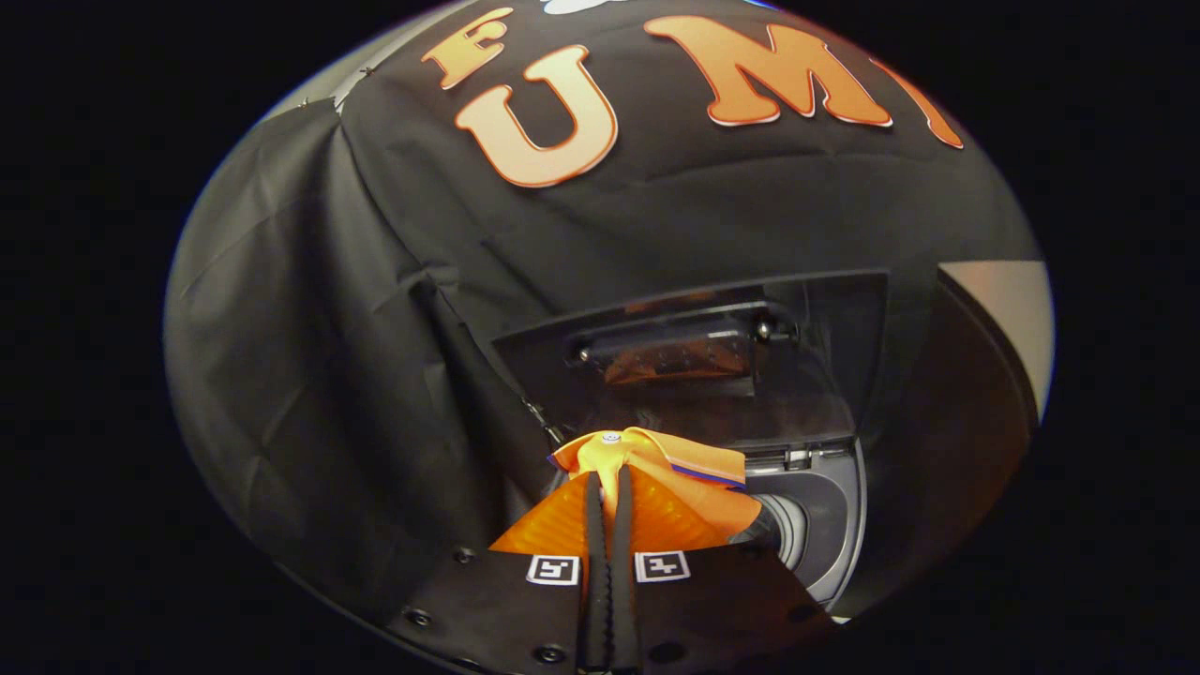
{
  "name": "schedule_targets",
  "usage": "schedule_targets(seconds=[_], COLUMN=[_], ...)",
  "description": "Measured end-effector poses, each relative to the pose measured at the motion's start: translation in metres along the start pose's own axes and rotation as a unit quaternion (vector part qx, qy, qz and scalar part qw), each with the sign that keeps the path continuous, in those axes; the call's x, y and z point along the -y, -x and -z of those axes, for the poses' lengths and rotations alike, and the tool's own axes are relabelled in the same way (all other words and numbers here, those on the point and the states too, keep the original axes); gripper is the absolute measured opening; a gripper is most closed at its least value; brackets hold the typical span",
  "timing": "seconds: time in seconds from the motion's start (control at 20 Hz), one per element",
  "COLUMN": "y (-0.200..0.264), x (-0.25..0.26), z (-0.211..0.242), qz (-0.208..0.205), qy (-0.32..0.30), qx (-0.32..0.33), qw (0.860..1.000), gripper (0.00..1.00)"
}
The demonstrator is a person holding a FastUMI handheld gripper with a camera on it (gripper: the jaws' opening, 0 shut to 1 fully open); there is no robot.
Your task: Put the clothes into the washing machine and then close the washing machine lid.
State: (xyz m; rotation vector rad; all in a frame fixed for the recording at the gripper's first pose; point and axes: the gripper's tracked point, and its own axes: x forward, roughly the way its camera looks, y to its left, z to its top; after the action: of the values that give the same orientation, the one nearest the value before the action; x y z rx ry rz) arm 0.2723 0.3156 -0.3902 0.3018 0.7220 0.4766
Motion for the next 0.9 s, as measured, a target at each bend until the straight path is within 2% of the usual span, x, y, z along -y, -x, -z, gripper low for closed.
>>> schedule_targets(seconds=[0.35, 0.75, 0.9], y=[-0.067, -0.114, -0.127], x=[0.045, 0.087, 0.098], z=[0.061, 0.128, 0.147], qz=[0.029, 0.059, 0.077], qy=[-0.014, -0.031, -0.018], qx=[-0.041, -0.124, -0.154], qw=[0.999, 0.99, 0.985], gripper=[0.08, 0.08, 0.09])
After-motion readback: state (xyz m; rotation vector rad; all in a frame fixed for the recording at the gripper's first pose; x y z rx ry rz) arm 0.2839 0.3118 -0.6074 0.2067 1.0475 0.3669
